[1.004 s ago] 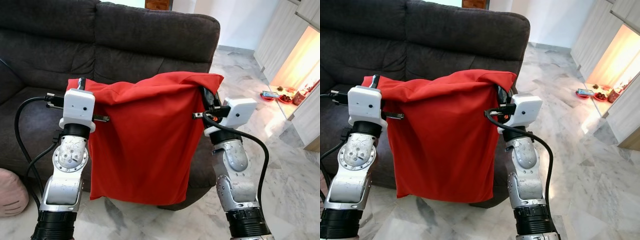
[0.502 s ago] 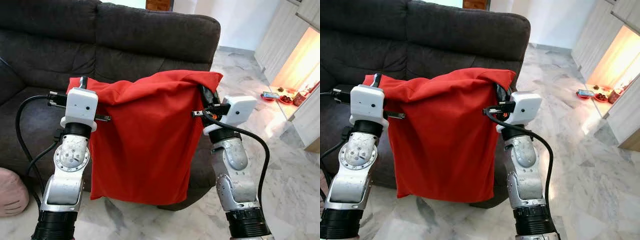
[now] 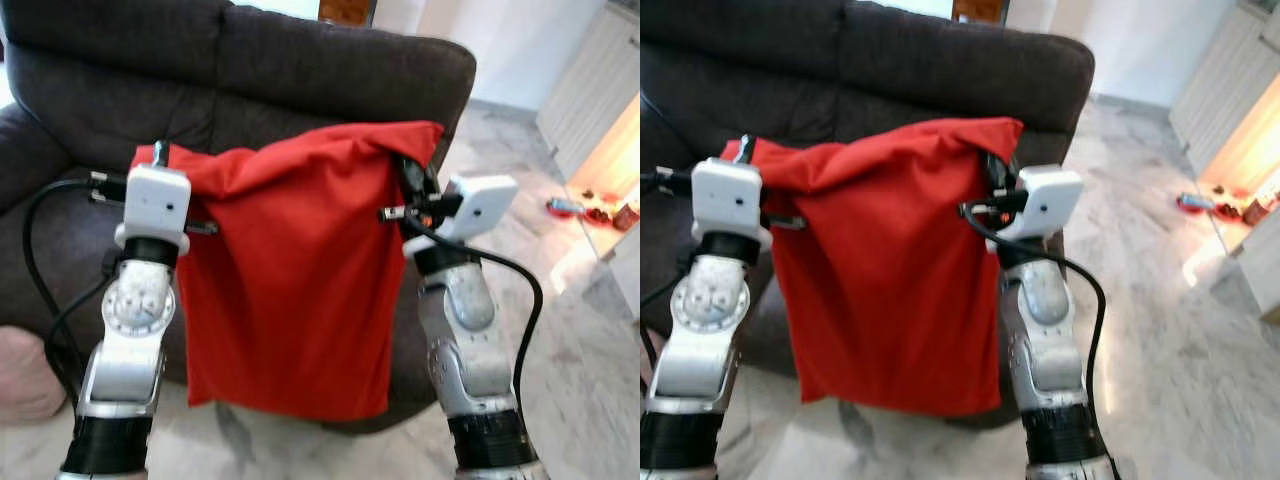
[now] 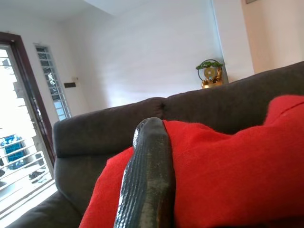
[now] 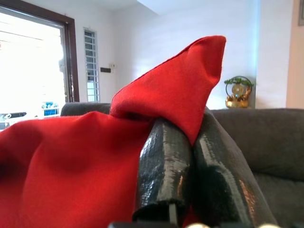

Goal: Move the pillow to the sofa from floor

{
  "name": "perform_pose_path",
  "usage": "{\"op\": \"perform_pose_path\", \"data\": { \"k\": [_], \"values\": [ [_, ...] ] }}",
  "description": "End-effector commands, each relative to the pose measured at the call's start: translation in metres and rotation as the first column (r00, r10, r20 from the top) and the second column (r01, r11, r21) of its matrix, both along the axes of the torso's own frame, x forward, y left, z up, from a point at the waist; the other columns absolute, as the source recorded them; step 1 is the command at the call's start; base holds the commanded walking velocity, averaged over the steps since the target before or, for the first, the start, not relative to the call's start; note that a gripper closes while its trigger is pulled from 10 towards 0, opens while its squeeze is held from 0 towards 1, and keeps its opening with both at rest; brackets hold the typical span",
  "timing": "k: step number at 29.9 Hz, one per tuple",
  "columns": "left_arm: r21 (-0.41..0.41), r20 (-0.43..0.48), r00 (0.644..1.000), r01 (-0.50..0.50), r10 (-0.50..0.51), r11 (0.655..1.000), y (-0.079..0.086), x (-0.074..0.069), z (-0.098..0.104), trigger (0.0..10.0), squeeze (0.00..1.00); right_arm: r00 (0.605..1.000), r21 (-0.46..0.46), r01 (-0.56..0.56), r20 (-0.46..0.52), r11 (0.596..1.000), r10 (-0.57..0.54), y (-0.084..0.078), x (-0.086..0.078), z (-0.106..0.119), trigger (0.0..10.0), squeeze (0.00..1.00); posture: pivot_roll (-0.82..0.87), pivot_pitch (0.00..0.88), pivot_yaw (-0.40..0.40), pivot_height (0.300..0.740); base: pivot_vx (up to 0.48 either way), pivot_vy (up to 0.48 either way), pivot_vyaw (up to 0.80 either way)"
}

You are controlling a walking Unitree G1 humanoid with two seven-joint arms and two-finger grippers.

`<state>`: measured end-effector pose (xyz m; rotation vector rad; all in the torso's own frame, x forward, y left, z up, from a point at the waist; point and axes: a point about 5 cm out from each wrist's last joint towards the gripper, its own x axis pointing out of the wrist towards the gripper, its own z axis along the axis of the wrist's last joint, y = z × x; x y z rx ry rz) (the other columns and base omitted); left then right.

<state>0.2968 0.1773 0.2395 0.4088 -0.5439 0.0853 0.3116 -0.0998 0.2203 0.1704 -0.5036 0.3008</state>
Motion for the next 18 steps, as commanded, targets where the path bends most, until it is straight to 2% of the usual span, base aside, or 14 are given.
{"op": "perform_pose_path", "data": {
  "k": [1,18],
  "values": [
    [0.009,0.107,0.993,0.052,-0.053,0.999,-0.0130,-0.0061,0.0236,10.0,0.00,0.995,0.022,0.001,0.100,1.000,-0.003,-0.0032,-0.0047,0.0232,10.0,0.00,0.12,0.000,-0.135,0.740,0.334,0.000,0.00],
    [0.007,0.129,0.990,0.054,-0.055,0.999,-0.0129,-0.0039,0.0313,10.0,0.00,0.994,0.024,-0.002,0.113,1.000,-0.001,-0.0022,-0.0042,0.0288,10.0,0.00,0.12,0.000,-0.135,0.740,0.336,0.000,0.00]
  ]
}}
